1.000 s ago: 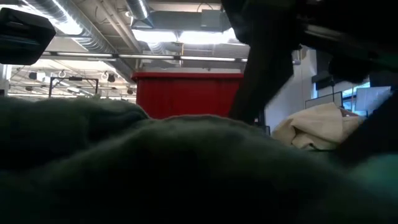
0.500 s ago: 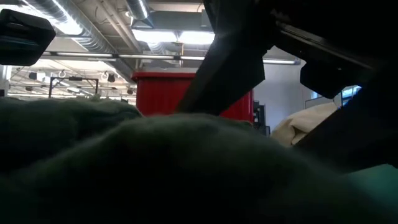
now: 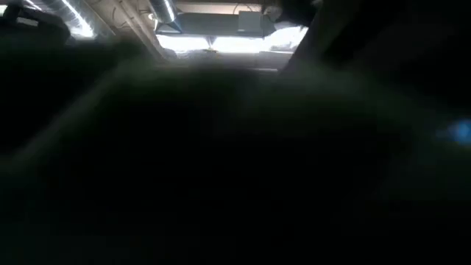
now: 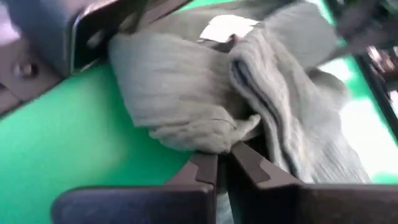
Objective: Fold Laundry from Bin
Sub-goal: Fold the dark green polo
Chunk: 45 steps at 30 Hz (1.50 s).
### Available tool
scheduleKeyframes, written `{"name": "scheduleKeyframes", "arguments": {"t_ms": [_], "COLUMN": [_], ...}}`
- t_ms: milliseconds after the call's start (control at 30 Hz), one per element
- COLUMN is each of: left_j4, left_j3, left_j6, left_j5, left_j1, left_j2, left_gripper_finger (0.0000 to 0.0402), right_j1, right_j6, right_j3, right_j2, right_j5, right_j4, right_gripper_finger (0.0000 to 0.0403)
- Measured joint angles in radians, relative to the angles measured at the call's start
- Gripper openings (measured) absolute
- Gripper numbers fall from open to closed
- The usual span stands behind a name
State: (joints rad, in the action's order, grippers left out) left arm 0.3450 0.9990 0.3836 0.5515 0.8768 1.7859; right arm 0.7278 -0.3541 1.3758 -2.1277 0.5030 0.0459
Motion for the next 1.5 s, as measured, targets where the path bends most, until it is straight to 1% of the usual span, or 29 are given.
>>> {"name": "scheduleKeyframes", "arguments": {"t_ms": [67,167,267,400,500,667,733,833,933,1033,1200,1367,1433,1500], "left_j4": [-0.001,0.006,0.013,0.016,0.011,-0.074,-0.105,-0.164,-0.223,-0.226,-0.200,-0.134,-0.095,-0.078], "left_j3": [0.016,0.037,0.055,0.079,0.098,0.104,0.104,0.104,0.105,0.104,0.104,0.104,0.104,0.104], "left_j6": [-0.021,-0.066,-0.079,-0.080,-0.079,-0.030,-0.008,-0.009,-0.066,-0.119,-0.208,-0.288,-0.310,-0.331], "left_j5": [0.034,0.064,0.066,0.032,-0.023,-0.214,-0.278,-0.323,-0.317,-0.295,-0.237,-0.228,-0.228,-0.228], "left_j1": [0.000,-0.001,-0.009,-0.011,-0.011,-0.011,-0.011,-0.011,-0.015,-0.037,-0.085,-0.145,-0.175,-0.201], "left_j2": [0.000,-0.004,-0.005,-0.005,-0.011,-0.027,-0.026,-0.031,-0.037,-0.058,-0.125,-0.191,-0.211,-0.229], "left_gripper_finger": [0.0000,0.0000,0.0000,0.0000,0.0000,0.0000,0.0000,0.0000,0.0000,0.0000,0.0000,0.0000,0.0000,0.0000], "right_j1": [0.002,-0.001,-0.002,0.000,0.000,0.015,0.039,0.064,0.078,0.077,0.066,0.061,0.056,0.047], "right_j6": [0.065,0.156,0.202,0.272,0.334,0.416,0.428,0.429,0.428,0.428,0.413,0.394,0.383,0.380], "right_j3": [0.000,0.000,0.000,0.000,0.000,0.000,0.001,0.001,0.001,0.001,0.001,0.000,-0.028,-0.088], "right_j2": [0.032,0.081,0.118,0.148,0.157,0.150,0.147,0.145,0.148,0.153,0.174,0.234,0.269,0.315], "right_j5": [0.035,0.066,0.070,0.062,0.032,-0.113,-0.118,-0.117,-0.071,-0.021,0.076,0.176,0.203,0.210], "right_j4": [0.045,0.083,0.086,0.102,0.117,0.124,0.124,0.102,0.077,0.084,0.094,0.144,0.132,0.098], "right_gripper_finger": [0.0007,0.0007,0.0004,0.0003,0.0002,0.0001,0.0001,0.0001,0.0001,0.0001,0.0000,0.0000,0.0000,0.0000]}}
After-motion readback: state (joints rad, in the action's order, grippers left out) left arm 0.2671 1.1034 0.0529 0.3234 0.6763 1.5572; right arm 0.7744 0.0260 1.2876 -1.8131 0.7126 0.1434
